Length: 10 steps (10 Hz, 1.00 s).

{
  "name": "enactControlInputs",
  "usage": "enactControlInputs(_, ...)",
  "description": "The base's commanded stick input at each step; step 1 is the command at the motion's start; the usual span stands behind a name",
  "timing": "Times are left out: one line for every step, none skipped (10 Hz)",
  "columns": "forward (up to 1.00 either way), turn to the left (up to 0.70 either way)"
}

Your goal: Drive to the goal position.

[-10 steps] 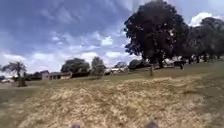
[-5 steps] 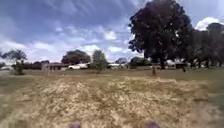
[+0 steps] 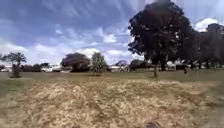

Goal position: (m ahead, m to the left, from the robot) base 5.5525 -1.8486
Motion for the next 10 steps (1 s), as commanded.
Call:
enactControlInputs(0.7,0.0)
enactControlInputs(0.7,0.0)
enactControlInputs(0.7,0.0)
enactControlInputs(0.7,0.0)
enactControlInputs(0.7,0.0)
enactControlInputs(0.7,0.0)
enactControlInputs(0.7,0.0)
enactControlInputs(0.7,0.0)
enactControlInputs(0.7,0.0)
enactControlInputs(0.7,0.0)
